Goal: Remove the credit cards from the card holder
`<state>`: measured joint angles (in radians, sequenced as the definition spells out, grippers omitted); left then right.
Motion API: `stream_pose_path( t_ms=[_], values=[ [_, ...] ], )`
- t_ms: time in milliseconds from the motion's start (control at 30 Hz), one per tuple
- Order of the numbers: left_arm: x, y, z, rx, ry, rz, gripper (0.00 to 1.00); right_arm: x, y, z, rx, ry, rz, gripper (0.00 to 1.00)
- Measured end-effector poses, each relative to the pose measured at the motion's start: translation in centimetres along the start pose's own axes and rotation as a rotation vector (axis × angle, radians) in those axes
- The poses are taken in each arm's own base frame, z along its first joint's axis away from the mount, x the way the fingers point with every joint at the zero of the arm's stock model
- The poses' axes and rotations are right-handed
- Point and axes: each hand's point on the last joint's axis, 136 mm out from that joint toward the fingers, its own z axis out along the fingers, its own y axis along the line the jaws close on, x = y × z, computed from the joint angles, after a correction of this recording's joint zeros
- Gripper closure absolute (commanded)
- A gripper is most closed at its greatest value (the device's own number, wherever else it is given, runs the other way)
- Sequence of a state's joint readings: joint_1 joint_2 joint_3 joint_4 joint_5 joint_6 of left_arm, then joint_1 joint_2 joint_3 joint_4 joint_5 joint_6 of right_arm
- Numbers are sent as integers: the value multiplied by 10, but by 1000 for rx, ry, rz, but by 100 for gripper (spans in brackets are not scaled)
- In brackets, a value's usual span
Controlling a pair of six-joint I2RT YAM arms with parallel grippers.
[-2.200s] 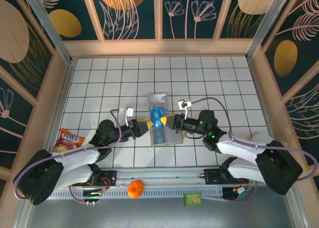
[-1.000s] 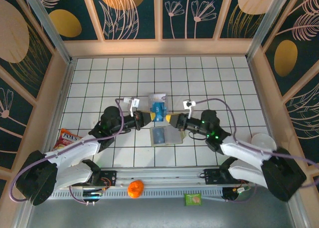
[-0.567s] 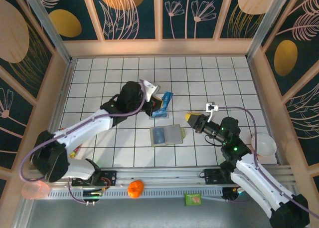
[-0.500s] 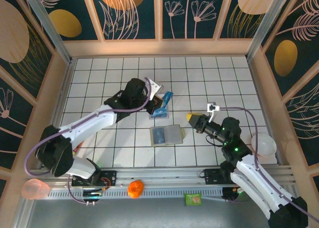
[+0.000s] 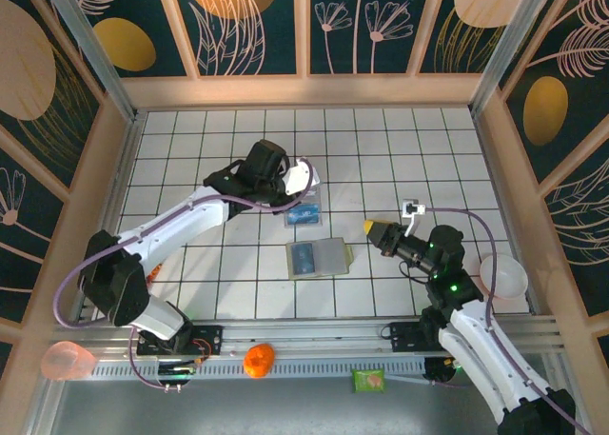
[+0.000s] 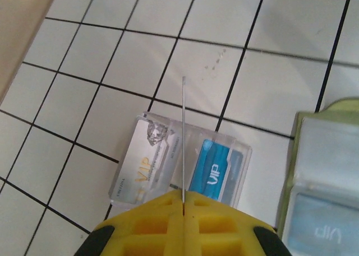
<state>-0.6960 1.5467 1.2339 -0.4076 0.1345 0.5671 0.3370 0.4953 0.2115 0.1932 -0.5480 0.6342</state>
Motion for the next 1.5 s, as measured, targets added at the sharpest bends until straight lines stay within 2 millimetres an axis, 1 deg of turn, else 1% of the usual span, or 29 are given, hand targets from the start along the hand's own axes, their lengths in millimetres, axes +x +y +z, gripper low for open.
stream_pose_path(
  t_ms=[133, 200, 333, 467, 600, 700, 800, 1000, 1200, 1500],
  values=[
    [24, -8, 17, 54, 91, 52, 100, 0, -4, -1, 12, 1, 8, 82],
    [32, -9, 21, 77, 120, 64, 100, 1, -5, -1, 19, 4, 13, 82],
    [34, -2, 27, 103, 147, 87, 100, 2, -7, -1, 26, 9, 19, 82],
    [37, 3, 38, 125, 176, 113, 100, 4, -9, -1, 33, 17, 25, 82],
    [50, -4, 49, 175, 219, 132, 100, 5, -12, -1, 42, 20, 31, 82],
    [58, -11, 52, 212, 241, 140, 100, 7, -14, 0, 50, 30, 39, 82],
    [58, -11, 52, 217, 244, 150, 100, 9, -17, 1, 59, 38, 47, 82],
    [52, -7, 54, 214, 230, 163, 100, 11, -21, 3, 71, 52, 59, 82],
    [58, -12, 62, 240, 243, 155, 100, 13, -23, 4, 76, 57, 63, 82],
    [63, -14, 69, 250, 254, 149, 100, 12, -23, 4, 76, 56, 63, 82]
  ],
)
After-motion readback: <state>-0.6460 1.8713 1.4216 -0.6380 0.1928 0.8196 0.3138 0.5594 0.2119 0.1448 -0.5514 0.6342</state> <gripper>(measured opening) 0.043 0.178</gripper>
